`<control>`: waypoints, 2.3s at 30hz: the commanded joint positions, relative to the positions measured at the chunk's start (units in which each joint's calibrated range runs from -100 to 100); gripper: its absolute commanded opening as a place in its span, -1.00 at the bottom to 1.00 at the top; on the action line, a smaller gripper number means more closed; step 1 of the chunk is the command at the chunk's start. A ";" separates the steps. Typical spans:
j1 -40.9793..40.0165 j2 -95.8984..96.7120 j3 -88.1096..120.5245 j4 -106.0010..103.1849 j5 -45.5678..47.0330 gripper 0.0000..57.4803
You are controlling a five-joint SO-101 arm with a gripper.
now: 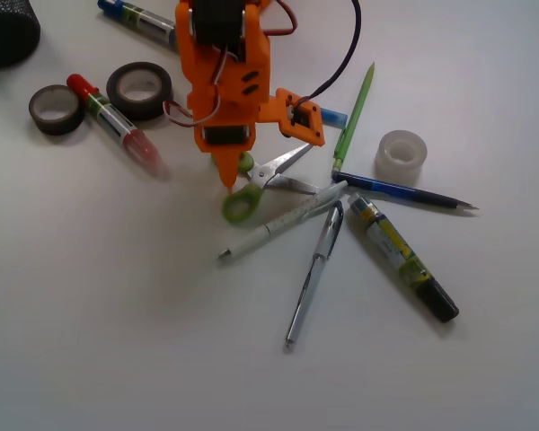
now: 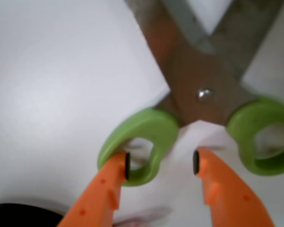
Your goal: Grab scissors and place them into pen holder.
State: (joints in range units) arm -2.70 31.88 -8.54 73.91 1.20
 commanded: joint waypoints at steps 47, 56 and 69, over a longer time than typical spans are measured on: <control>17.62 -43.23 -2.06 8.94 3.52 -0.99; 11.41 -34.47 6.63 7.37 -1.76 -0.78; 6.78 -23.85 17.32 3.61 -9.08 0.07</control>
State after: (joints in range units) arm 5.88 8.10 7.91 77.88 -7.45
